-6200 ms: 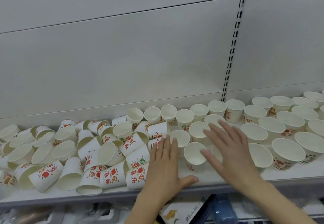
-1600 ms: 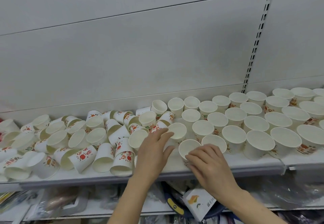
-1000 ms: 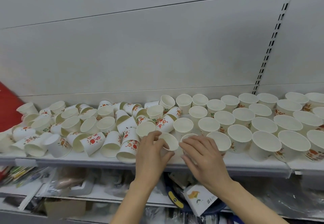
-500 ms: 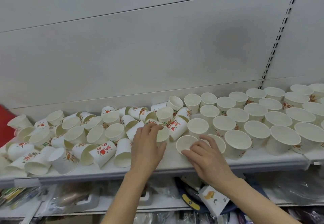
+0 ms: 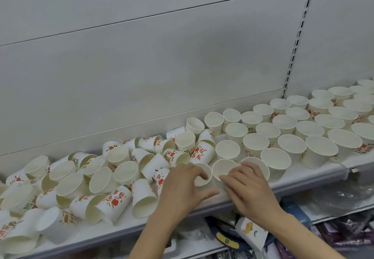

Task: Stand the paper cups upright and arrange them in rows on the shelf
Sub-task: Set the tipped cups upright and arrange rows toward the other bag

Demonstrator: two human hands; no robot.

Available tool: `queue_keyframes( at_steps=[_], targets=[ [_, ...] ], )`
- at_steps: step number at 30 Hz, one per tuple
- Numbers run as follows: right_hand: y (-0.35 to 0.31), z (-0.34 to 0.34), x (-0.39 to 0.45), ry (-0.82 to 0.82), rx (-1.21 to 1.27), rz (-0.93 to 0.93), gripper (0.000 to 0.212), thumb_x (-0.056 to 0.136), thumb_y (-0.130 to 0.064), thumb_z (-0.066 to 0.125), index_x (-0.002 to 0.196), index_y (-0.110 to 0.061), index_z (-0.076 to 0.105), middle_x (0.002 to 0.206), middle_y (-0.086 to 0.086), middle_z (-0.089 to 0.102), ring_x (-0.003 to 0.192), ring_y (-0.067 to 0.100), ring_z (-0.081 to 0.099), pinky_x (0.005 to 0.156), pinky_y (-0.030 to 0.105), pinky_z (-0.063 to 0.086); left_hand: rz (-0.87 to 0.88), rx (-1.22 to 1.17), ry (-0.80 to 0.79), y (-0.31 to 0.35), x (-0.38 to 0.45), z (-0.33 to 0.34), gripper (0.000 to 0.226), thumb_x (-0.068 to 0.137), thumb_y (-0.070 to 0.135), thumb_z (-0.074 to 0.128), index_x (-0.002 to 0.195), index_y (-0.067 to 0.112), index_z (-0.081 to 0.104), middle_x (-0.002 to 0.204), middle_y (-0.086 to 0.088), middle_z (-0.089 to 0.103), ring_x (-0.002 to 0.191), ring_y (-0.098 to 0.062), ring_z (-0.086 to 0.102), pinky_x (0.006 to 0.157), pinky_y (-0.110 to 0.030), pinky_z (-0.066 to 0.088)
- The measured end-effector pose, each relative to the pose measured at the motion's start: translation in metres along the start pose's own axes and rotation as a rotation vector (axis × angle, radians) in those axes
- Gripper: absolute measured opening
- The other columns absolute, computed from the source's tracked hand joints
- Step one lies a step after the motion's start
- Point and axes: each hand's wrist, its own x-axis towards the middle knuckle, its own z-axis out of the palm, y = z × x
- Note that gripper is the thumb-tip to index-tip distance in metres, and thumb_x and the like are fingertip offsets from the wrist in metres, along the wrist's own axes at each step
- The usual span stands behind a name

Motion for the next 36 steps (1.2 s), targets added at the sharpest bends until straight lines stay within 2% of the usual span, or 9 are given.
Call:
queue_keyframes(
  at_steps=[3,6,8,16,21,24,28,32,36],
  targets=[
    [-0.001,-0.007,0.013,0.057,0.05,0.044,0.021,0.092,-0.029,0.058,0.1,-0.015,0.072,0.093,-0.005,0.068,0.089,0.019,0.06,0.088,0.038,0.042,0.022,0.007,0.088,-0.011,0.035,-0.016,0.032,0.083,0.059,0.06,0.106,0.038,0.064,0.108,0.019,0.063,0.102,-0.005,0.051,0.084,-0.027,0.043],
    [0.011,-0.011,0.042,0.122,0.052,0.097,0.02,0.091,-0.028,0.058,0.1,-0.017,0.072,0.092,-0.006,0.068,0.089,0.019,0.058,0.08,0.038,0.042,0.111,0.233,-0.065,-0.017,0.085,-0.011,0.042,0.091,0.038,0.057,0.133,0.03,0.052,0.138,0.01,0.051,0.117,-0.019,0.047,0.094,-0.034,0.04],
    [0.028,-0.01,0.067,0.108,0.039,0.171,0.016,0.088,-0.025,0.06,0.097,-0.019,0.072,0.089,-0.006,0.068,0.087,0.02,0.058,0.078,0.037,0.042,0.149,0.305,-0.183,-0.016,0.107,0.002,0.048,0.091,0.031,0.057,0.138,0.028,0.047,0.142,0.004,0.046,0.119,-0.024,0.047,0.094,-0.036,0.04],
    [0.077,0.018,0.137,-0.412,0.078,0.532,0.01,0.078,-0.025,0.068,0.087,-0.026,0.073,0.087,-0.008,0.072,0.091,0.018,0.062,0.088,0.035,0.041,0.131,0.326,-0.169,-0.027,0.11,0.022,0.039,0.087,0.027,0.061,0.126,0.025,0.056,0.124,-0.002,0.045,0.112,-0.025,0.045,0.081,-0.035,0.042],
    [0.086,0.045,0.157,-0.681,0.045,0.43,0.034,0.07,-0.034,0.075,0.102,-0.029,0.069,0.099,-0.009,0.069,0.097,0.016,0.06,0.08,0.03,0.035,0.064,0.297,-0.197,-0.024,0.105,0.012,0.032,0.086,0.033,0.062,0.116,0.024,0.058,0.126,0.001,0.044,0.114,-0.022,0.044,0.077,-0.037,0.047],
    [0.091,0.049,0.167,-0.754,-0.029,0.355,0.041,0.069,-0.036,0.077,0.108,-0.03,0.066,0.104,-0.009,0.067,0.1,0.019,0.058,0.083,0.033,0.036,0.034,0.237,-0.097,-0.024,0.095,-0.001,0.022,0.083,0.035,0.065,0.103,0.026,0.063,0.118,0.008,0.05,0.111,-0.016,0.047,0.075,-0.035,0.047],
    [0.087,0.054,0.173,-0.791,-0.208,0.204,0.032,0.071,-0.04,0.07,0.099,-0.025,0.061,0.093,-0.004,0.066,0.092,0.021,0.06,0.079,0.036,0.029,-0.011,0.144,0.079,-0.024,0.076,-0.004,0.012,0.08,0.037,0.069,0.089,0.029,0.067,0.101,0.013,0.058,0.094,-0.01,0.054,0.071,-0.03,0.046],
    [0.075,0.06,0.174,-0.784,-0.336,0.05,0.037,0.078,-0.044,0.061,0.105,-0.021,0.052,0.091,0.002,0.063,0.088,0.024,0.06,0.074,0.033,0.031,-0.029,0.125,0.061,-0.022,0.072,0.003,0.012,0.084,0.037,0.066,0.092,0.03,0.07,0.104,0.014,0.06,0.096,-0.009,0.052,0.071,-0.03,0.047],
    [0.077,0.061,0.176,-0.787,-0.28,0.07,0.044,0.072,-0.046,0.065,0.108,-0.025,0.052,0.08,-0.001,0.056,0.082,0.025,0.061,0.06,0.03,0.033,-0.043,0.099,0.043,-0.026,0.073,0.003,0.013,0.084,0.041,0.066,0.092,0.032,0.07,0.105,0.016,0.059,0.097,-0.006,0.054,0.071,-0.028,0.047]
  ],
)
